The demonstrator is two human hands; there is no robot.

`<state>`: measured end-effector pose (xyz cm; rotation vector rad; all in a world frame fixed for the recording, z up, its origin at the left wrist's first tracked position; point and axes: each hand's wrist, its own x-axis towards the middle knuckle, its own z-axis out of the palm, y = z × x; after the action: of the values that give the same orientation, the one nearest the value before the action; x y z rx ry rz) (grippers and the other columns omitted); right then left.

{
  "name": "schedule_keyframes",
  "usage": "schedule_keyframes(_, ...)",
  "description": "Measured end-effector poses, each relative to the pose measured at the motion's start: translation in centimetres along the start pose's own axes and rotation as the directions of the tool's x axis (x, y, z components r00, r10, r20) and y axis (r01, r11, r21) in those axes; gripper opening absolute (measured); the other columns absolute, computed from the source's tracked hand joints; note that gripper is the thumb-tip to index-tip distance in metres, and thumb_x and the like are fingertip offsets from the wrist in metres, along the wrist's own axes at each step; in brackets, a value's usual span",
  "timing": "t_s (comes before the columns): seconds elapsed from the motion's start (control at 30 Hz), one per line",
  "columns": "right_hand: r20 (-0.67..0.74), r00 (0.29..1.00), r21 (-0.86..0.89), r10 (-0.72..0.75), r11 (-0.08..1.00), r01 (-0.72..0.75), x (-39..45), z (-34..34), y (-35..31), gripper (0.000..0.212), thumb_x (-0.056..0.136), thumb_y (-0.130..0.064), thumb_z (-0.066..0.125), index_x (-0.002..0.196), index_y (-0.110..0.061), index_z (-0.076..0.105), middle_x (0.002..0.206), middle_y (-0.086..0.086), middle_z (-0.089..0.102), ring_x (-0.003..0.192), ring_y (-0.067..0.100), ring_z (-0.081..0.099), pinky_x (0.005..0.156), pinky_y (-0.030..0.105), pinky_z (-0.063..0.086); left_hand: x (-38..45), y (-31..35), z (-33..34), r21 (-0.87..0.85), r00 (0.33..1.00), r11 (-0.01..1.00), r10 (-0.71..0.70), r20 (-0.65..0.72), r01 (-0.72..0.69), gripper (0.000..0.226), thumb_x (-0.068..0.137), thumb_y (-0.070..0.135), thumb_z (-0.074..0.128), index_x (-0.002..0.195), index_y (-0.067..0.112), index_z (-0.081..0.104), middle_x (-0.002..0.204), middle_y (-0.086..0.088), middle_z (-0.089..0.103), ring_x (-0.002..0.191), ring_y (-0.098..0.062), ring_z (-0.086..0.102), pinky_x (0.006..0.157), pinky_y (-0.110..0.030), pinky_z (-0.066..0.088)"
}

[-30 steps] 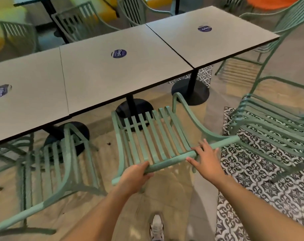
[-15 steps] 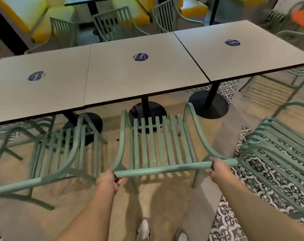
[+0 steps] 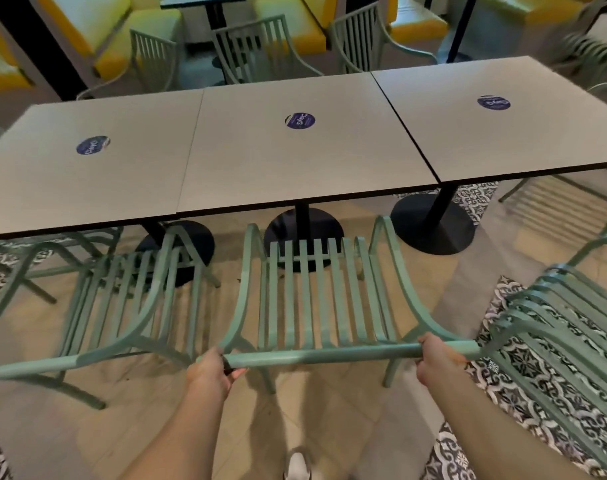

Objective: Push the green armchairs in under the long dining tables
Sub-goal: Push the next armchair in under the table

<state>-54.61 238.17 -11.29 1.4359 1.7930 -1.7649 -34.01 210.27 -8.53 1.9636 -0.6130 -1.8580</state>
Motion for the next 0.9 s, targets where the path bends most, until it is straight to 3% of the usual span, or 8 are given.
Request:
schedule_keyframes(0.13,0.064,0.997,0.039,-0.042,0.998,0.039,0.2,1.1,0.2,0.066,0.081,-0.002,0.064,0.136,-0.004,0.028,0.127,0.022,0.047,0.101,0.03,0.053,0.097,0.045,0.048,0.1,0.4,-0.3,0.03,0.999,0.999,0.016,-0.043,-0.015,0.035,0.096,0.003,0.054,0.13,-0.006,0.048,0.116,-0.028,0.058,0.088,-0.036,0.061,0.066,-0.046,0.05)
schedule_keyframes(0.33,0.199,0.98,0.078,0.007,0.997,-0.023,1.7,1.8,0.4,0.065,0.08,-0.001,0.065,0.135,-0.008,0.031,0.126,0.02,0.05,0.096,0.027,0.053,0.075,0.035,0.05,0.1,1.0,-0.9,-0.012,0.999,0.999,0.03,-0.025,-0.031,0.037,0.095,0.011,0.057,0.129,-0.001,0.05,0.119,-0.026,0.062,0.099,-0.036,0.066,0.061,-0.043,0.053)
schedule_keyframes(0.43,0.244,0.966,0.2,0.085,0.97,-0.135,2.8,1.1,-0.8,0.063,0.084,-0.006,0.066,0.138,-0.011,0.034,0.124,0.015,0.05,0.107,0.029,0.055,0.091,0.046,0.05,-0.3,0.6,-0.6,-0.069,0.999,0.998,-0.01,0.041,0.013,0.038,0.099,0.02,0.054,0.131,0.002,0.049,0.116,-0.02,0.06,0.108,-0.034,0.06,0.084,-0.047,0.054)
schedule_keyframes(0.5,0.24,0.961,0.199,0.139,0.962,-0.189,3.7,0.8,-1.4,0.058,0.085,-0.006,0.066,0.136,-0.008,0.04,0.127,0.015,0.052,0.107,0.032,0.057,0.082,0.045,0.053,-0.2,0.4,-0.5,-0.079,0.998,0.996,-0.045,0.047,0.049,0.038,0.099,0.018,0.053,0.133,0.002,0.048,0.113,-0.019,0.059,0.113,-0.034,0.058,0.093,-0.05,0.051)
schedule_keyframes(0.6,0.213,0.964,0.139,0.159,0.972,-0.191,4.1,0.8,-2.4,0.05,0.086,-0.002,0.062,0.132,-0.005,0.043,0.13,0.016,0.051,0.109,0.034,0.056,0.081,0.045,0.053,0.0,0.6,0.0,-0.066,0.995,0.994,-0.081,0.051,0.085,0.038,0.099,0.013,0.051,0.135,0.002,0.046,0.122,-0.02,0.056,0.119,-0.035,0.056,0.096,-0.052,0.05)
schedule_keyframes(0.67,0.225,0.962,0.104,0.155,0.978,-0.182,4.5,1.4,-2.9,0.04,0.088,-0.001,0.058,0.126,-0.004,0.044,0.131,0.018,0.048,0.117,0.037,0.052,0.094,0.049,0.049,0.1,0.8,0.7,-0.056,0.994,0.995,-0.084,0.063,0.087,0.038,0.099,0.011,0.05,0.136,0.002,0.045,0.108,-0.019,0.056,0.118,-0.033,0.056,0.097,-0.052,0.049)
schedule_keyframes(0.73,0.251,0.957,0.074,0.148,0.982,-0.172,4.5,1.9,-3.6,0.029,0.089,-0.002,0.057,0.115,-0.006,0.044,0.133,0.021,0.047,0.118,0.038,0.051,0.095,0.051,0.048,0.2,1.0,1.3,-0.053,0.994,0.995,-0.085,0.073,0.089,0.038,0.1,0.011,0.049,0.136,0.002,0.044,0.101,-0.018,0.056,0.119,-0.033,0.055,0.098,-0.054,0.047)
schedule_keyframes(0.9,0.271,0.948,0.036,0.169,0.982,-0.186,4.8,3.5,-4.9,0.034,0.089,-0.003,0.059,0.119,-0.005,0.043,0.132,0.022,0.048,0.116,0.038,0.053,0.088,0.051,0.05,0.7,2.1,2.7,-0.034,0.996,0.997,-0.066,0.062,0.069,0.037,0.1,0.011,0.049,0.135,0.001,0.044,0.134,-0.022,0.052,0.123,-0.038,0.053,0.097,-0.054,0.048)
